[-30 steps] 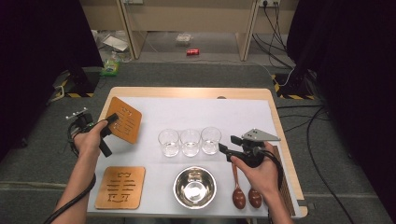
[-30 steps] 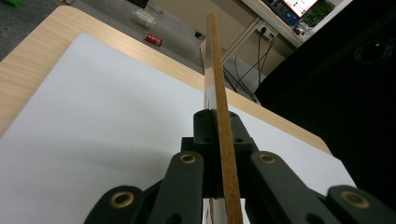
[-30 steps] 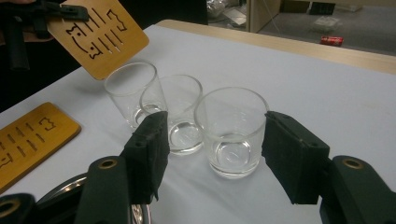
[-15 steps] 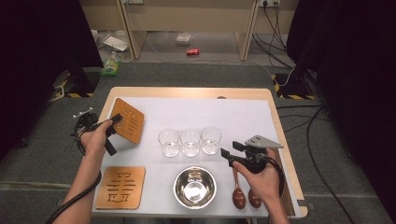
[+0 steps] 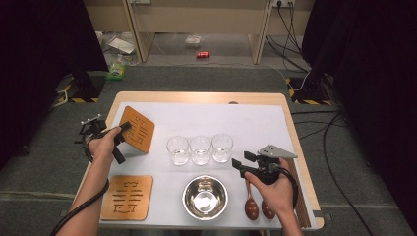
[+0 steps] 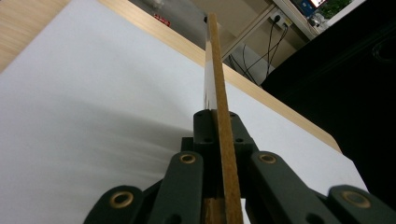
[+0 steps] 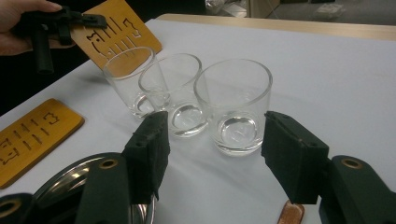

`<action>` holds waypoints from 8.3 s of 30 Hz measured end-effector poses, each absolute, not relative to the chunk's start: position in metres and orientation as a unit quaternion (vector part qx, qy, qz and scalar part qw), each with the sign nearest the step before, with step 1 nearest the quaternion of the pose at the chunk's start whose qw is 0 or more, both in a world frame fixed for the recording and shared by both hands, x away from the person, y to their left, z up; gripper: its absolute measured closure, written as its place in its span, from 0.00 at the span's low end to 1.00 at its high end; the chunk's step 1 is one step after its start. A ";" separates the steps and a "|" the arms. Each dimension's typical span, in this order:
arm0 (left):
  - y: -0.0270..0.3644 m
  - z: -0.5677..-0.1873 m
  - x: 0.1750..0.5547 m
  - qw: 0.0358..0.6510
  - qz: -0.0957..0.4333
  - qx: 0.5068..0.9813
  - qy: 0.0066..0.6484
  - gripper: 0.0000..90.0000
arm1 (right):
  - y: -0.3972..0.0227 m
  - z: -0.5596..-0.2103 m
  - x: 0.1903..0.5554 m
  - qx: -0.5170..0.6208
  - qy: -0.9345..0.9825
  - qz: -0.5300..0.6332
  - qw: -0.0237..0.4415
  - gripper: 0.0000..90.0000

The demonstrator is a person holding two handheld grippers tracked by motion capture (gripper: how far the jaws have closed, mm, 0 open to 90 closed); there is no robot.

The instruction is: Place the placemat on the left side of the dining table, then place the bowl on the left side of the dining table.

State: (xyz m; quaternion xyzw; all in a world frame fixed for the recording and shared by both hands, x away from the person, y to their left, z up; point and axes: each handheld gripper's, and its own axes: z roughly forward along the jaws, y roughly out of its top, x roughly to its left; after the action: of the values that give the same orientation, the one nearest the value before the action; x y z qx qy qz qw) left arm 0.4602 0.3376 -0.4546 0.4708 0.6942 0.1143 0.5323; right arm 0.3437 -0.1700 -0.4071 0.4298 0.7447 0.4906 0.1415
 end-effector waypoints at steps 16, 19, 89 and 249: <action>0.356 -0.464 0.469 0.488 0.109 0.494 0.711 0.82 | -0.169 -0.410 0.343 0.431 0.746 0.489 0.138 0.46; 0.358 -0.467 0.470 0.481 0.114 0.498 0.712 0.78 | -0.169 -0.411 0.343 0.431 0.747 0.487 0.136 0.46; 0.356 -0.486 0.411 0.313 0.175 0.635 0.684 0.95 | -0.166 -0.418 0.339 0.434 0.752 0.479 0.129 0.48; 0.135 -0.468 0.307 0.446 0.057 0.786 0.424 0.89 | -0.182 -0.429 0.339 0.463 0.759 0.430 0.158 0.57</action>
State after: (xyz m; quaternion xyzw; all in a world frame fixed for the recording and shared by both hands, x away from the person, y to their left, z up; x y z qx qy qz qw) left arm 0.3070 0.1350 -0.4676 0.7861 0.4242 0.0569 0.4460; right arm 0.3387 -0.1818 -0.4286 0.4626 0.7591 0.4302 0.1576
